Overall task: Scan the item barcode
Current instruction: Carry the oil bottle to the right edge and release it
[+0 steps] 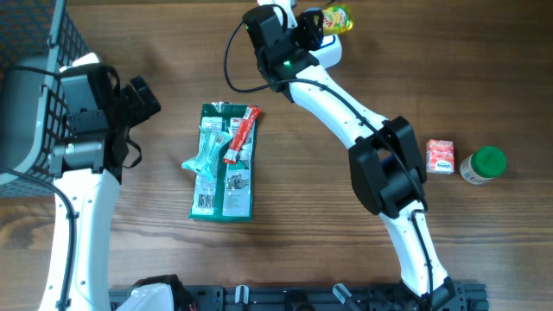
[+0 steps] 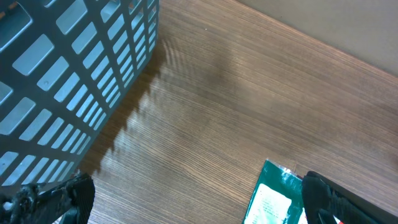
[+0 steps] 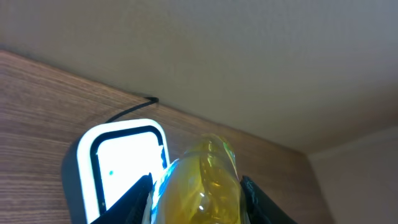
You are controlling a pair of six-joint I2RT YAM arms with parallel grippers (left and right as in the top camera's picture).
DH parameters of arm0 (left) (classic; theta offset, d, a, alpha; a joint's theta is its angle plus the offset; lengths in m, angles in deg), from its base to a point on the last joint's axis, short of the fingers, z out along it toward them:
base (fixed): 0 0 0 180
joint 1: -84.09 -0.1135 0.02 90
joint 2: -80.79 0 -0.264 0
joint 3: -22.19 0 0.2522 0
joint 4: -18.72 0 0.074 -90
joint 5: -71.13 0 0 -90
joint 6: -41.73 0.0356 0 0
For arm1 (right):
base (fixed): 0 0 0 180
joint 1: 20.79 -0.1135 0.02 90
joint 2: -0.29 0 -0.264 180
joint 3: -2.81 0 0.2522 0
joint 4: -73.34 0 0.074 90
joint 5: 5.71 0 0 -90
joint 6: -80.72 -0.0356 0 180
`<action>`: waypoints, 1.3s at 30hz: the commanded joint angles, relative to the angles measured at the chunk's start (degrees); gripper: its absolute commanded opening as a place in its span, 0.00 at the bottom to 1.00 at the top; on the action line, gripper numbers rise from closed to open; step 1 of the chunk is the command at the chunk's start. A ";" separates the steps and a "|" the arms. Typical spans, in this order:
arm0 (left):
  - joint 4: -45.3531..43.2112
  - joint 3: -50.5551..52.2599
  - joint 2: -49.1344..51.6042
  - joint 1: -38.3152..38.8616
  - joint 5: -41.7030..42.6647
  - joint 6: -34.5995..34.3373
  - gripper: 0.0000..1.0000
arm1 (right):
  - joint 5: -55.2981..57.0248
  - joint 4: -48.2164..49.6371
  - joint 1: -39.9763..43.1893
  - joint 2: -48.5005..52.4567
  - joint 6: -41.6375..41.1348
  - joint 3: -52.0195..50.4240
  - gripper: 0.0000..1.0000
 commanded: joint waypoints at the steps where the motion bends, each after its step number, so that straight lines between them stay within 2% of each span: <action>1: -0.22 -0.44 0.11 -0.37 -0.52 0.50 1.00 | 2.43 0.17 -0.39 0.85 -3.65 -0.81 0.04; 10: -0.20 -0.44 0.11 -0.37 -0.52 0.50 1.00 | 2.32 0.28 -0.33 0.66 -3.58 -0.70 0.04; 15: -0.20 -0.44 0.11 -0.37 -0.52 0.50 1.00 | 1.81 -2.32 -0.39 -6.32 -3.76 -0.68 0.04; 18: -0.20 -0.44 0.11 -0.37 -0.52 0.50 1.00 | -1.57 -9.27 -0.26 -13.73 -6.88 -0.68 0.04; 24: -0.22 -0.44 0.11 -0.37 -0.52 0.50 1.00 | -17.07 -28.65 3.91 -28.50 -22.62 -0.68 0.04; 28: -0.22 -0.44 0.11 -0.37 -0.52 0.50 1.00 | -28.59 -42.53 11.72 -35.01 -31.12 -0.68 0.04; 33: -0.22 -0.44 0.11 -0.37 -0.52 0.50 1.00 | -43.67 -55.89 26.36 -36.02 -32.09 -0.76 0.04; 36: -0.22 -0.44 0.11 -0.37 -0.52 0.50 1.00 | -49.16 -59.78 34.47 -35.06 -32.09 -2.03 0.04; 39: -0.20 -0.44 0.11 -0.37 -0.52 0.50 1.00 | -53.81 -58.86 41.09 -34.36 -32.04 -6.49 0.04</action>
